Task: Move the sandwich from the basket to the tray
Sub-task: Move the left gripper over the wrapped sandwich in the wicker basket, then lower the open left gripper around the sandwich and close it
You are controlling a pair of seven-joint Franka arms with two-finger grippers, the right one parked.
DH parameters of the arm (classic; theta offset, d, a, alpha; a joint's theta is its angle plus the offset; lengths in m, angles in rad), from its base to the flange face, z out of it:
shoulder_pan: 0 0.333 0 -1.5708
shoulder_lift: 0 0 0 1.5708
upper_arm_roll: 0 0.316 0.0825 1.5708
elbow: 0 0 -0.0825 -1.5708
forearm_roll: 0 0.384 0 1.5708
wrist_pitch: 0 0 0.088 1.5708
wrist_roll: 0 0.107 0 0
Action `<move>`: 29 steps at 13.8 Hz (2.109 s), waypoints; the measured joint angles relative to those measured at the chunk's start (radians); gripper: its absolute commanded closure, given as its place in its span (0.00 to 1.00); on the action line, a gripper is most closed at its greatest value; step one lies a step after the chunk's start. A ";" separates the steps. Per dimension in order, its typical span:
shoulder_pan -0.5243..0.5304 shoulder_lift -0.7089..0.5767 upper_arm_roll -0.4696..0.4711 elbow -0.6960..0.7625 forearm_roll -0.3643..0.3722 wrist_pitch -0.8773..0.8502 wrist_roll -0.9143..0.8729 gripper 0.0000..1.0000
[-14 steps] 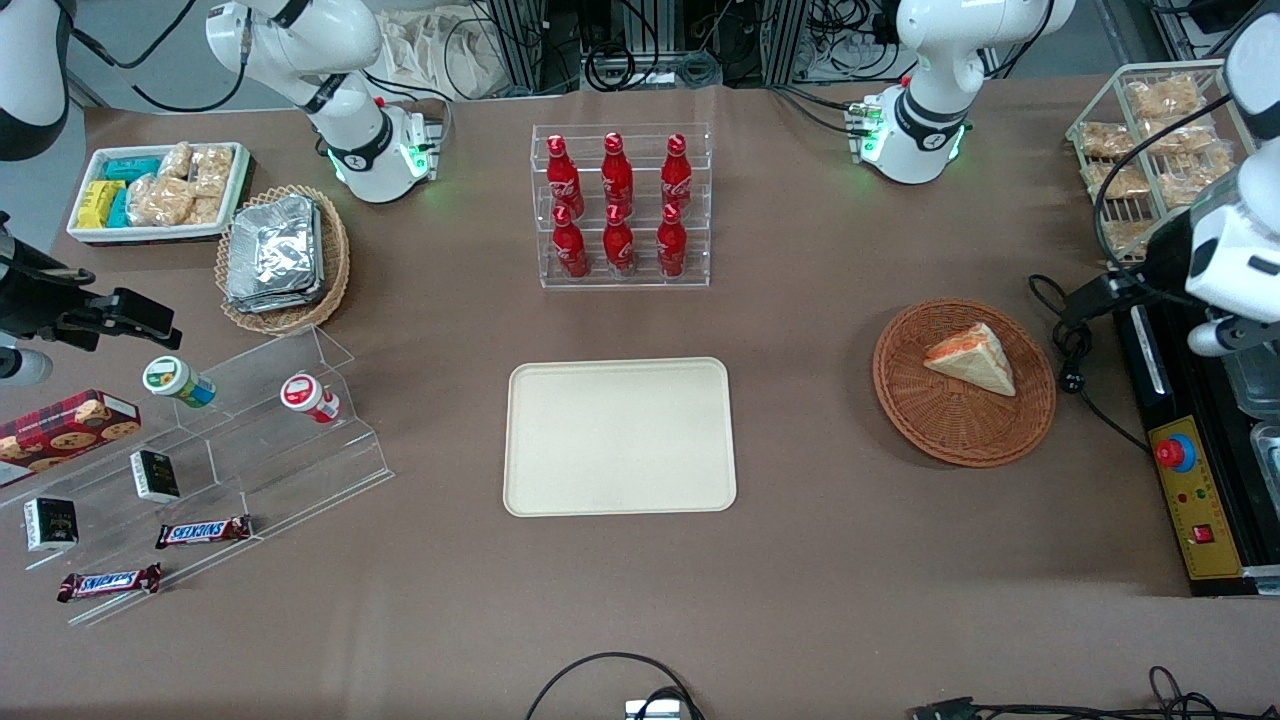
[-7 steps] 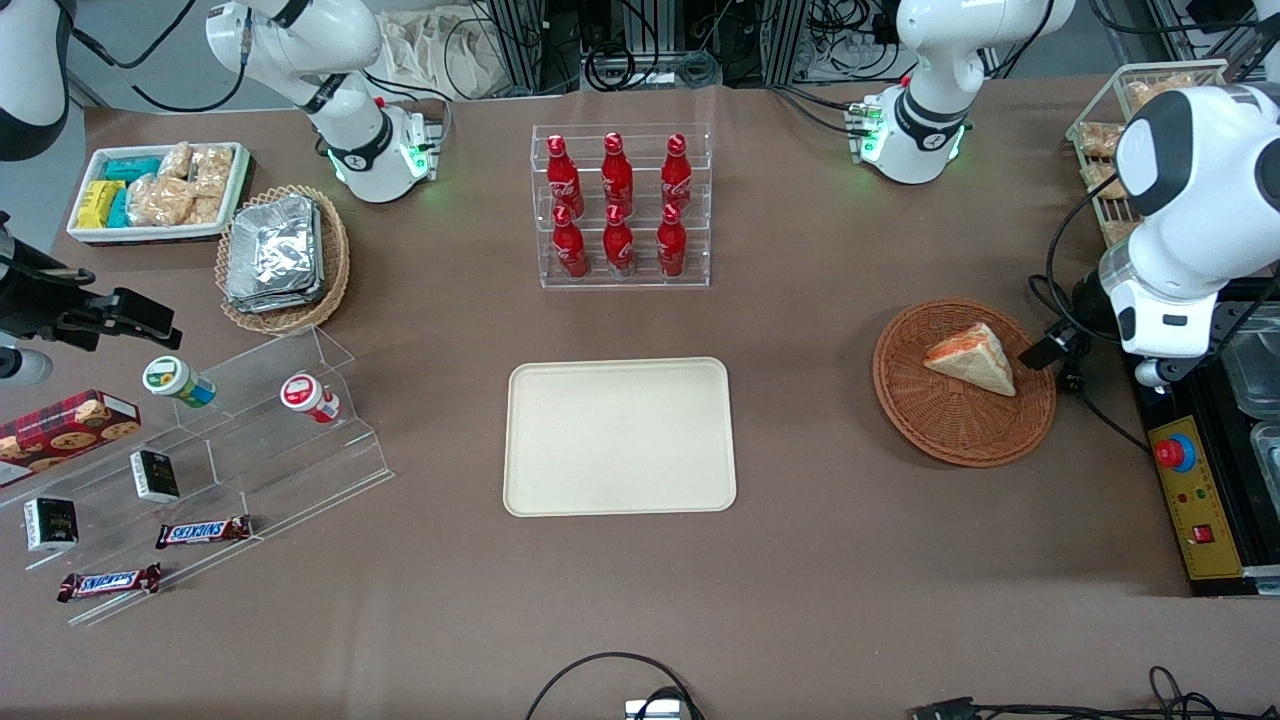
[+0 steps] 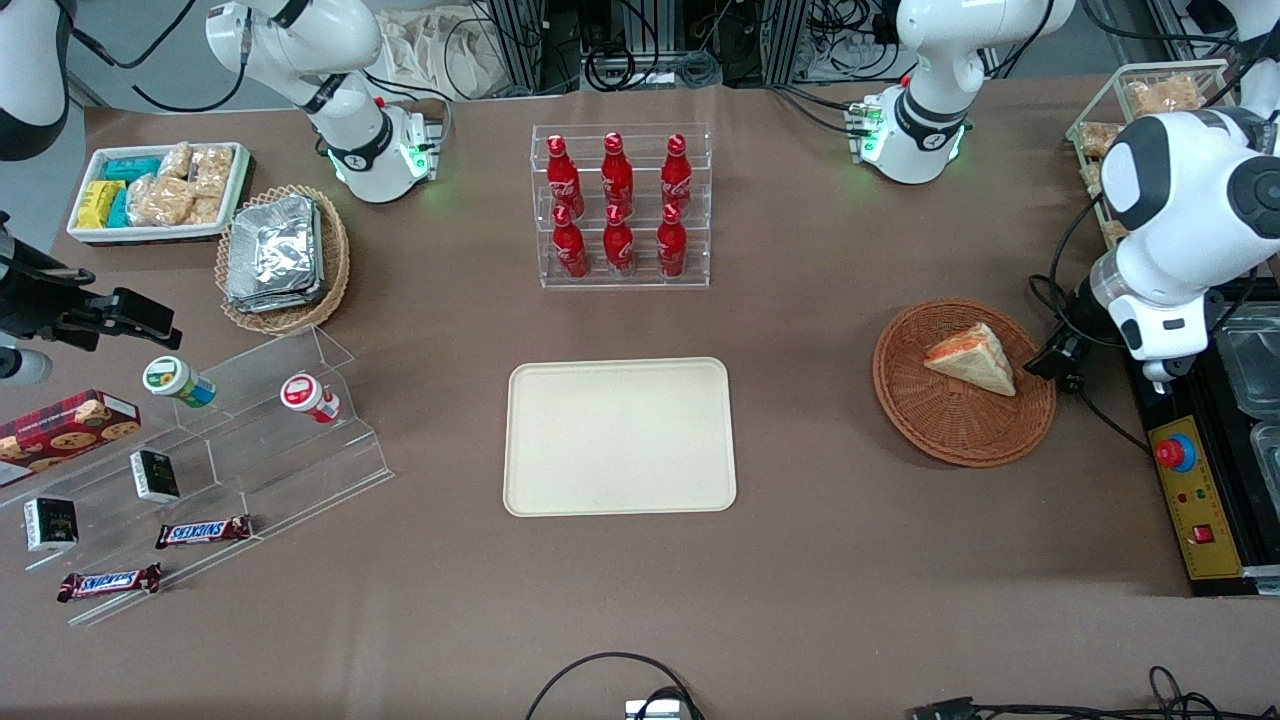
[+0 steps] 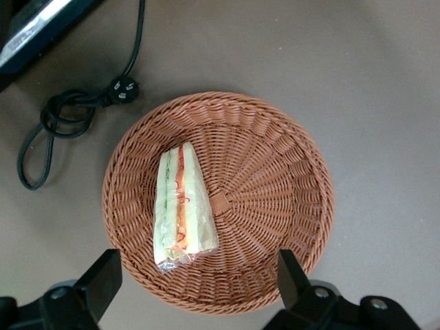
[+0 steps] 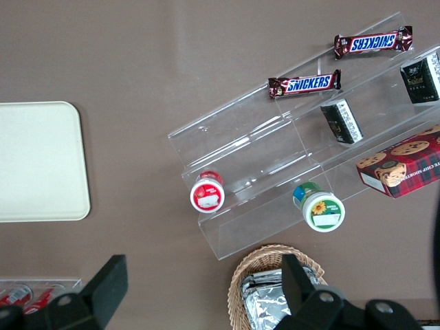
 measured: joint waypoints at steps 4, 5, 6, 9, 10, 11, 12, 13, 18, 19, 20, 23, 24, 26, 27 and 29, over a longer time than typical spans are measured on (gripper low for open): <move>0.000 0.000 0.000 -0.099 0.000 0.111 -0.073 0.00; 0.000 0.001 0.000 -0.124 0.000 0.131 -0.087 0.00; 0.000 0.002 0.000 -0.141 0.000 0.142 -0.099 0.00; 0.000 0.014 0.000 -0.175 0.000 0.180 -0.133 0.00; 0.000 0.019 0.000 -0.190 0.000 0.206 -0.140 0.00; 0.000 0.024 0.000 -0.207 0.000 0.232 -0.144 0.00; 0.000 0.030 0.001 -0.223 0.000 0.250 -0.147 0.00; 0.000 0.037 0.006 -0.234 0.000 0.264 -0.151 0.00; 0.001 0.054 0.066 -0.280 0.000 0.334 -0.154 0.00; 0.001 0.055 0.066 -0.285 -0.001 0.343 -0.154 0.00; 0.001 0.057 0.066 -0.287 -0.003 0.347 -0.154 0.00; 0.000 0.061 0.066 -0.287 -0.005 0.351 -0.181 0.00; -0.001 0.062 0.066 -0.287 -0.005 0.354 -0.192 0.00; -0.004 0.067 0.063 -0.287 -0.006 0.364 -0.215 0.00; -0.005 0.069 0.061 -0.287 -0.006 0.367 -0.224 0.00; -0.007 0.075 0.058 -0.287 -0.006 0.371 -0.233 0.00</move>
